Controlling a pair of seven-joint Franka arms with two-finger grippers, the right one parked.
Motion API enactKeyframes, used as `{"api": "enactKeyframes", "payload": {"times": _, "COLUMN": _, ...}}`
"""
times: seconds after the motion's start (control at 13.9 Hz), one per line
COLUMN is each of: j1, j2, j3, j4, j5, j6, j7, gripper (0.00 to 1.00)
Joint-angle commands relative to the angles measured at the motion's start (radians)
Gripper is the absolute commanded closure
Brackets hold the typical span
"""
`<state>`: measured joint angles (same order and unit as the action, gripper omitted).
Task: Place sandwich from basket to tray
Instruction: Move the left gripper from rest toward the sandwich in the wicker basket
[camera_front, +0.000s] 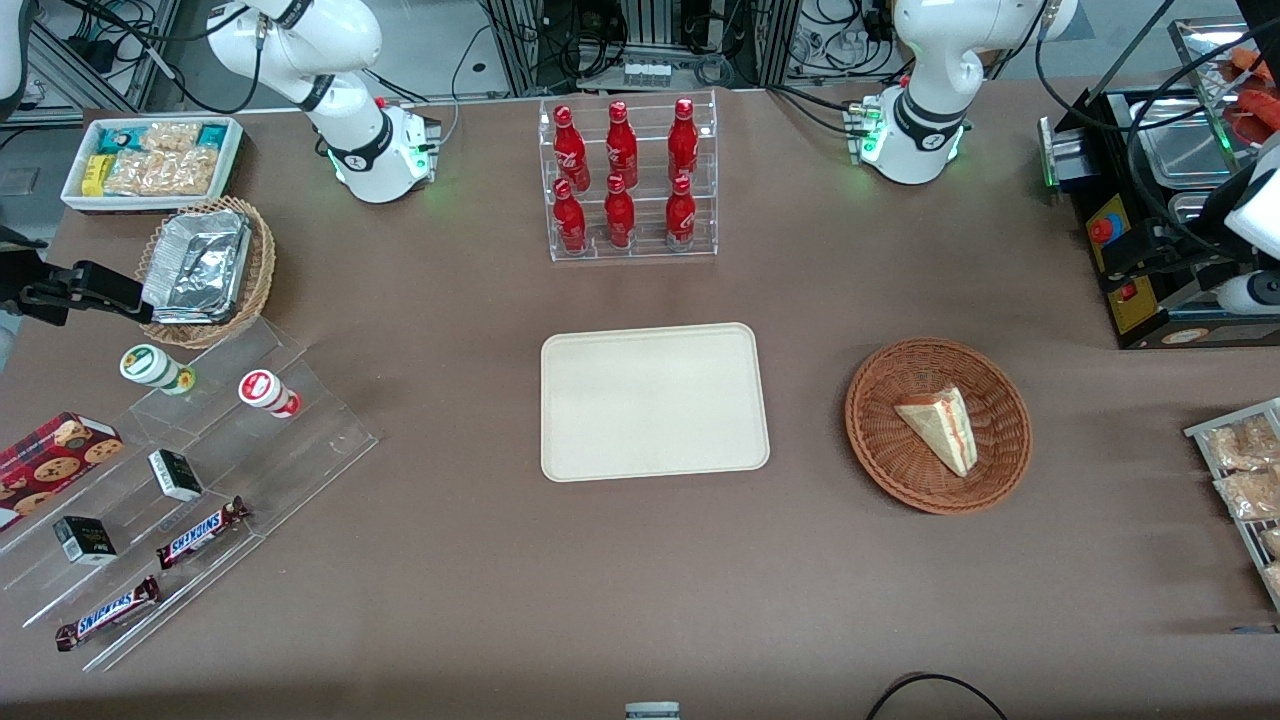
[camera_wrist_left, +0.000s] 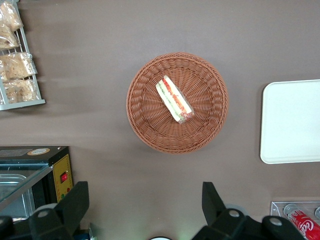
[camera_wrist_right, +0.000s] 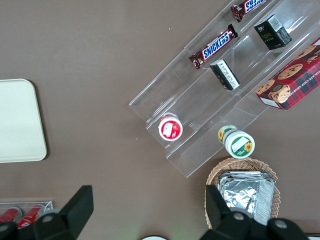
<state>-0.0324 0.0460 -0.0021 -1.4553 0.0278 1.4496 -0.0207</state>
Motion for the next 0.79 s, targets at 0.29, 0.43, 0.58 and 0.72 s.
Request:
{"api": "enactKeyframes", "payload": {"times": 0.29, "j1": -0.004, "j2": 0.009, "j3": 0.004, "j4": 0.000, "j5": -0.005, "j6": -0.017, "j7": -0.025, "gripper": 0.00}}
{"api": "enactKeyframes", "payload": {"times": 0.43, "j1": -0.004, "j2": 0.000, "j3": 0.002, "j4": -0.074, "j5": -0.014, "j6": 0.023, "j7": -0.138, "gripper": 0.00}}
{"api": "enactKeyframes", "payload": {"times": 0.58, "j1": -0.007, "j2": -0.011, "j3": -0.018, "j4": -0.156, "j5": -0.016, "j6": 0.099, "j7": -0.203, "gripper": 0.00}}
{"api": "enactKeyframes", "payload": {"times": 0.72, "j1": -0.007, "j2": -0.032, "j3": -0.047, "j4": -0.274, "j5": -0.002, "j6": 0.228, "j7": -0.359, "gripper": 0.00}}
